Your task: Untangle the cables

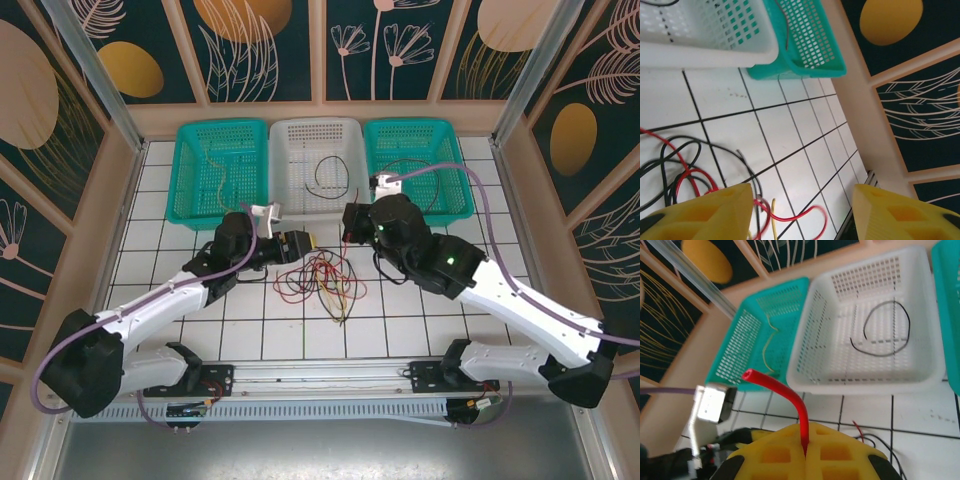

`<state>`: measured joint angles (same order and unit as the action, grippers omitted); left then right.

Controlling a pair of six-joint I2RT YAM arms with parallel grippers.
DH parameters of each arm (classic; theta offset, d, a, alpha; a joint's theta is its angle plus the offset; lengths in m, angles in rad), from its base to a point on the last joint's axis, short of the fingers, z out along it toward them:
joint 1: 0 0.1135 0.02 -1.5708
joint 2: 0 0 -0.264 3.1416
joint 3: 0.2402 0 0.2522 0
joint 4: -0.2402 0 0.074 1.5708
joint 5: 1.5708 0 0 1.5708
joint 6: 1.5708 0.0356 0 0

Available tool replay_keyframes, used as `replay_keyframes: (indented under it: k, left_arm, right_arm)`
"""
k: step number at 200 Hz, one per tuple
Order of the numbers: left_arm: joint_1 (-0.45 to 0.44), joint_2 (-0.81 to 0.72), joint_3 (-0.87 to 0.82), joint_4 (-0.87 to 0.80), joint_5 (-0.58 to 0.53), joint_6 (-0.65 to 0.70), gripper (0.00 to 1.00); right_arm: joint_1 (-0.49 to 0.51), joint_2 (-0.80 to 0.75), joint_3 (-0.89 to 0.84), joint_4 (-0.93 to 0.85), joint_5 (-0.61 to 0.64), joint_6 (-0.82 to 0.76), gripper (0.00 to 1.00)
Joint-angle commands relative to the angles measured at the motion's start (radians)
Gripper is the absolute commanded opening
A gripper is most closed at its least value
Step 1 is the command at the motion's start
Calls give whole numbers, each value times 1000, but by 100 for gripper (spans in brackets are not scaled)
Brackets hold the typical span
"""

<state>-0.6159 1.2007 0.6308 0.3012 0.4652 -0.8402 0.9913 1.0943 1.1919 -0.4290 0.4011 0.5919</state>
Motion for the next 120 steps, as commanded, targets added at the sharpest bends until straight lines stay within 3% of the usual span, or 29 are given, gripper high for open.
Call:
replay_keyframes:
  k: [1, 58, 90, 120]
  left_arm:
    - [-8, -66, -16, 114, 32, -8, 59]
    - [-13, -163, -36, 228, 82, 19, 69]
    - [-40, -144, -23, 268, 119, 35, 76]
    - [-99, -93, 23, 217, 110, 130, 78]
  right_arm:
    - [7, -28, 53, -11, 42, -41, 0]
    - [6, -28, 79, -9, 42, -55, 0]
    - [6, -19, 92, -4, 41, -62, 0]
    - [6, 10, 146, -11, 40, -82, 0]
